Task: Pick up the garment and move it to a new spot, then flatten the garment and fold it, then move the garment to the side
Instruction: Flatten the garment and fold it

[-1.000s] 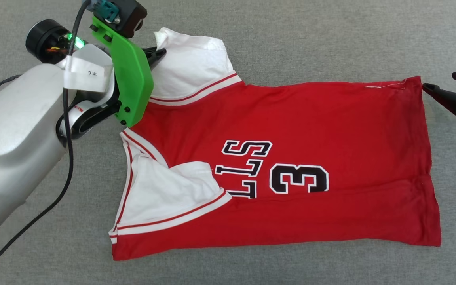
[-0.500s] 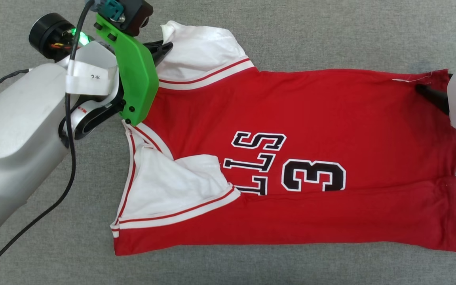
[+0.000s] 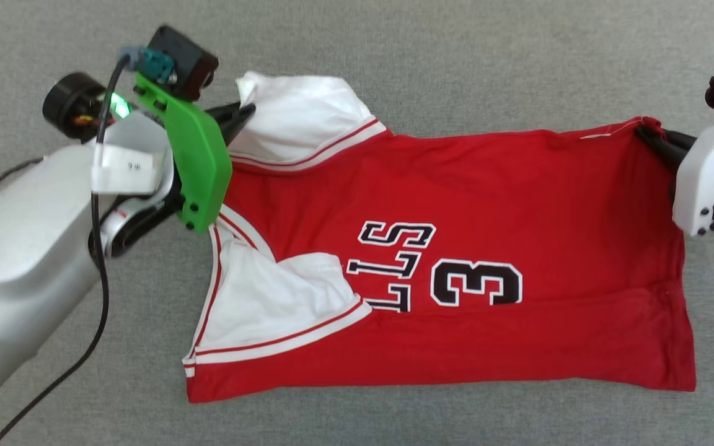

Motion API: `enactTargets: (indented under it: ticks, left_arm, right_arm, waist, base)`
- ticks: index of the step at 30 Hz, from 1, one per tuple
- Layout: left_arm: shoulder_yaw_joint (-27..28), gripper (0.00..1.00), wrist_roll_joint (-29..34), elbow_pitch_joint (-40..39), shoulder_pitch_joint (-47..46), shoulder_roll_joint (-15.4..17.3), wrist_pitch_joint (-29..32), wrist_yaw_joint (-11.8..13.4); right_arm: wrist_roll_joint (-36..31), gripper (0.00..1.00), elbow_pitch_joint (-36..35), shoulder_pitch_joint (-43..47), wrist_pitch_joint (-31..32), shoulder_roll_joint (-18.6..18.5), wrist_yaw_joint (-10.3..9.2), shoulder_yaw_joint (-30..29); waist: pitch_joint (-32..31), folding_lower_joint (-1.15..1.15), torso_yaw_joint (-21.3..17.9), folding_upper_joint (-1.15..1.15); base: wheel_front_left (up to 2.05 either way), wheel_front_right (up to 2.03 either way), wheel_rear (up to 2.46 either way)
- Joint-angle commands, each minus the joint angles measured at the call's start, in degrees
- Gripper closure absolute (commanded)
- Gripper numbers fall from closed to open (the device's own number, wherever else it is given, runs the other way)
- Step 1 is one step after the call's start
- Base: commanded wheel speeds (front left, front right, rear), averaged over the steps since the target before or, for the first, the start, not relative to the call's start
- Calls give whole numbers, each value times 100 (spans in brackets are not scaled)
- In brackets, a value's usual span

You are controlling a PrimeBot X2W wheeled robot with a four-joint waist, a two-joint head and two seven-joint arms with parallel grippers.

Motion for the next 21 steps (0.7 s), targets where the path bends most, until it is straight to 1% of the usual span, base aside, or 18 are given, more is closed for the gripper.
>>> enactTargets:
  ticks: [1, 5, 13, 17, 21]
  left_arm:
    - [-14, 100, -88, -94, 230, 110, -82, 71]
    - [-95, 100, -147, -425, 736, 345, -223, 250]
    - [-293, 100, -357, -1076, 1839, 824, -468, 691]
    - [-403, 100, -498, -1270, 2330, 926, -594, 865]
    - [-506, 100, -652, -1278, 2766, 927, -738, 986]
  right_arm:
    - [-24, 100, -66, 168, -250, -57, -4, 27]
    - [-39, 100, -225, 535, -672, -158, -4, 115]
    - [109, 100, -605, 1471, -1151, -395, -4, 24]
    - [182, 100, -807, 2011, -1266, -498, -4, -55]
    - [216, 100, -915, 2518, -1301, -510, -4, -115]
  waist:
    - [-422, 0, -43, 0]
    - [-732, 0, -61, 0]
    - [-1114, 0, -66, 0]
    - [-1197, 0, -46, 0]
    - [-1217, 0, -55, 0]
  base:
    - [0, 0, 0]
    - [0, 0, 0]
    - [0, 0, 0]
    - [0, 0, 0]
    - [0, 0, 0]
